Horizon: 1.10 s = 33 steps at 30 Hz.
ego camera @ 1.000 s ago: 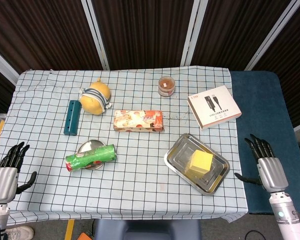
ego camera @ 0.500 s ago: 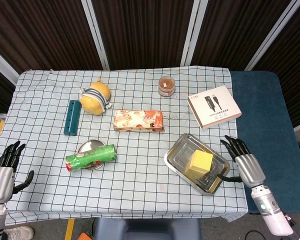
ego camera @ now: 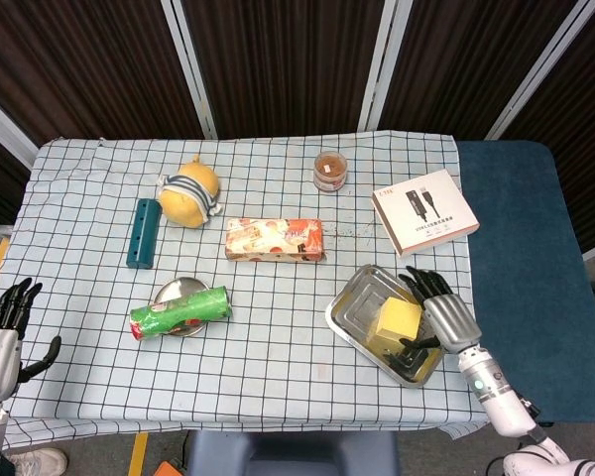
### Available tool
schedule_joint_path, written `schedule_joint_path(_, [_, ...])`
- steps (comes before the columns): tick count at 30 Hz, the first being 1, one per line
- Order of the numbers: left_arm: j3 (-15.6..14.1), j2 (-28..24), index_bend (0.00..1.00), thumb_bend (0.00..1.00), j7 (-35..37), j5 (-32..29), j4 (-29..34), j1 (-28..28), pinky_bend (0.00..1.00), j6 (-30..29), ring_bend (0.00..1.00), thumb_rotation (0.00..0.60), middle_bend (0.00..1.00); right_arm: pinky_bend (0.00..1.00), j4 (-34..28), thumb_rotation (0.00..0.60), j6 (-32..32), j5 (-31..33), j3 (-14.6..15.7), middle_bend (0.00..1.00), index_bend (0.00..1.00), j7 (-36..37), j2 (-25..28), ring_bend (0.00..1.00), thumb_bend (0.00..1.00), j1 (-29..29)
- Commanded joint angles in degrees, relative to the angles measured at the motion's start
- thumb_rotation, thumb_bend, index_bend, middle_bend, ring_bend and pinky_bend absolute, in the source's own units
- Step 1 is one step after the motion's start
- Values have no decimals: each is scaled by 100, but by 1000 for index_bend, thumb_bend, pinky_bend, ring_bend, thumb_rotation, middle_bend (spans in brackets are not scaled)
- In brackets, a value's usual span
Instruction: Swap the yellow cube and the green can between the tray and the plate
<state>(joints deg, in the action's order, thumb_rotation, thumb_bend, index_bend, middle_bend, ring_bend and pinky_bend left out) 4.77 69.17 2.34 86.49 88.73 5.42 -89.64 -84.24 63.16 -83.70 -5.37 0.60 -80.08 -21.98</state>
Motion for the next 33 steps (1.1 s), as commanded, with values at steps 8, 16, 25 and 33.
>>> schedule_joint_path(8, [19, -24, 20, 391, 82, -27, -8, -9, 217, 2, 0, 600, 0, 75, 58, 600, -512, 362, -38, 32, 0, -271, -266, 78, 65, -330])
schedule_joint_path(16, [36, -37, 24, 391, 136, -48, -16, -13, 217, 2, 0, 600, 0, 128, 280, 600, -578, 612, -57, 150, 89, -511, -509, 172, 65, -413])
schedule_joint_path(25, [46, -45, 31, 390, 169, -67, -18, -19, 217, 6, 0, 600, 0, 599, 508, 600, -497, 802, -84, 394, 447, -754, -751, 473, 65, -443])
schedule_joint_path(33, [51, -54, 39, 390, 194, -84, -17, -18, 217, 25, 0, 600, 0, 810, 699, 600, -292, 804, -124, 624, 778, -814, -927, 716, 155, -422])
